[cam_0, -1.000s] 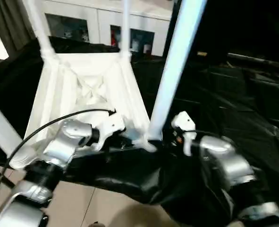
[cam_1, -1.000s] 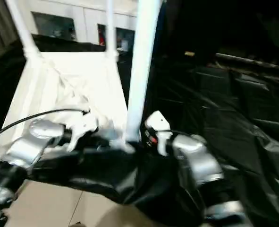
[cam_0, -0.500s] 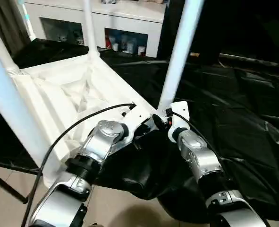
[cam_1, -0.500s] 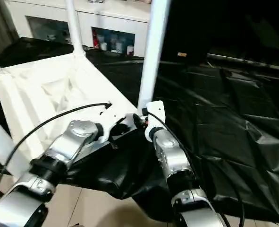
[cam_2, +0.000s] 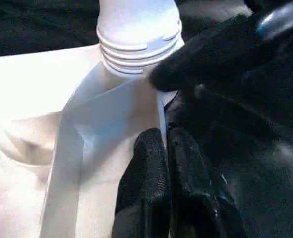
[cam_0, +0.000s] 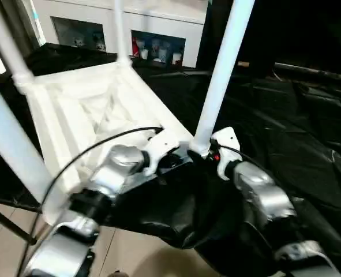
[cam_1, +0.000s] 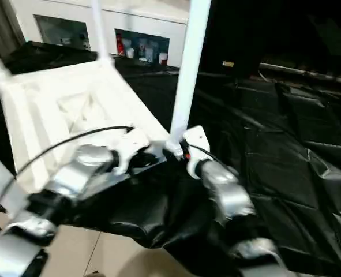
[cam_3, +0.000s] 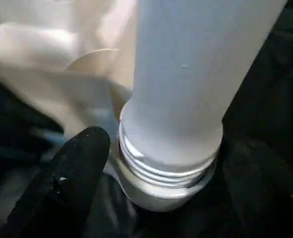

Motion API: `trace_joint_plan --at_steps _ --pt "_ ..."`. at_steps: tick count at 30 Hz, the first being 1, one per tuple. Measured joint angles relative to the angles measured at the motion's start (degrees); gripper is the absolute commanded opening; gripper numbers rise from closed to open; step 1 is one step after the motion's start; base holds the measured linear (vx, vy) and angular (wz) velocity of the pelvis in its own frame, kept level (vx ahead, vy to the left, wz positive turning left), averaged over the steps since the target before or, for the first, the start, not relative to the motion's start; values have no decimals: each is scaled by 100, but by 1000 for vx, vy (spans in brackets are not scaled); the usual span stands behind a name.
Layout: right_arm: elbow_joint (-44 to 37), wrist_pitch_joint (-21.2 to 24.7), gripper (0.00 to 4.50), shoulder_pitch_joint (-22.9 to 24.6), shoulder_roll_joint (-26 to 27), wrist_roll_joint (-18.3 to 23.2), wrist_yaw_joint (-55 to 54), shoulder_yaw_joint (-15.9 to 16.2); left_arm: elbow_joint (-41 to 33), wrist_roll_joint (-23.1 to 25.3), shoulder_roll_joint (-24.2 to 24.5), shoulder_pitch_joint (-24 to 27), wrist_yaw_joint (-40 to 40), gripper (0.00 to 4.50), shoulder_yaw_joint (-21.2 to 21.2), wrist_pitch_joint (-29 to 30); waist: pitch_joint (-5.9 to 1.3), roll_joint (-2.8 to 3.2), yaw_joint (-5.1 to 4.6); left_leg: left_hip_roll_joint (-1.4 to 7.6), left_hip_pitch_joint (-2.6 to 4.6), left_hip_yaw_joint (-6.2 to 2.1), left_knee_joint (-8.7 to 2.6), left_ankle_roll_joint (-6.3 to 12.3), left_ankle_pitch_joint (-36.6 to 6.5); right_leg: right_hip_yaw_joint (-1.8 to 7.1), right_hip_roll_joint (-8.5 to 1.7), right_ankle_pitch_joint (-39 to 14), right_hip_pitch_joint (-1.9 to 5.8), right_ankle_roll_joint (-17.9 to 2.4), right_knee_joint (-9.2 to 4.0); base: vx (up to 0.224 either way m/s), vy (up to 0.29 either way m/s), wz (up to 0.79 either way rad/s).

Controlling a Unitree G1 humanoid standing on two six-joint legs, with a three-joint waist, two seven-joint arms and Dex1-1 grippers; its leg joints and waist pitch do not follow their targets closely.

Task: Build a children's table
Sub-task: Rotate leg to tighten

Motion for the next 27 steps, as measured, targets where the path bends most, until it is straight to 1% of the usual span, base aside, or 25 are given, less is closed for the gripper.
trace_joint_plan --at_steps 1,2,4,5,8,13,17,20,21,22,26,27 --pt "-130 -1 373 70 -153 11 246 83 -57 -43 106 31 -187 0 -16 -57 0 0 8 0 0 0 0 0 0 0 0 -1 0 -1 -1 0 0 0" --pt "-299 2 373 153 -380 45 635 174 -173 -137 310 118 -511 0 -49 -200 1 1 16 1 0 2 0 1 0 1 0 -2 0 -1 -3 0 0 0" --pt "-510 16 373 281 -664 141 1148 207 -370 -306 553 285 -947 0 -54 -316 1 1 50 2 1 3 -1 2 -1 1 0 -9 0 -2 -2 0 0 0" --pt "-602 40 373 308 -750 214 1422 261 -486 -366 688 361 -1177 0 -58 -347 3 -1 68 4 -1 5 0 2 -1 0 0 -10 -3 -2 -1 0 0 0" --pt "-690 64 373 308 -842 276 1816 390 -653 -445 846 461 -1514 0 -76 -391 10 -10 94 4 -4 13 0 17 9 -1 -2 -11 -4 -3 2 0 0 0" --pt "-764 17 373 313 -942 306 2148 473 -823 -544 941 542 -1724 0 -109 -382 29 -44 100 4 -8 38 3 55 33 2 -23 -11 -4 -3 2 0 0 0" --pt "-933 19 373 319 -940 512 2360 482 -940 -600 966 621 -1868 0 -136 -372 30 -48 119 4 -12 39 4 57 33 0 -24 -11 -4 -3 2 0 0 0" --pt "-990 24 373 318 -924 565 2516 482 -1006 -631 973 665 -1968 0 -171 -364 30 -50 130 4 -12 39 6 59 35 0 -24 -11 -4 -3 4 0 0 0" --pt "-992 25 358 319 -921 579 2559 482 -1036 -640 981 681 -1987 0 -184 -356 30 -50 130 4 -12 39 8 59 35 0 -25 -11 -4 -3 5 0 0 0" --pt "-992 28 358 319 -921 602 2591 482 -1050 -650 983 691 -2003 0 -193 -352 30 -50 131 4 -13 39 11 59 35 0 -25 -11 -4 -3 8 0 0 0" --pt "-991 47 323 319 -935 673 2717 488 -1083 -650 1005 694 -2038 0 -232 -337 30 -51 128 4 -11 40 18 60 36 0 -25 -11 -4 -3 19 0 0 0" --pt "-991 46 323 320 -952 671 2743 505 -1083 -647 1017 694 -2038 0 -233 -337 30 -52 128 4 -11 39 20 60 36 0 -25 -11 -4 -3 21 0 0 0"
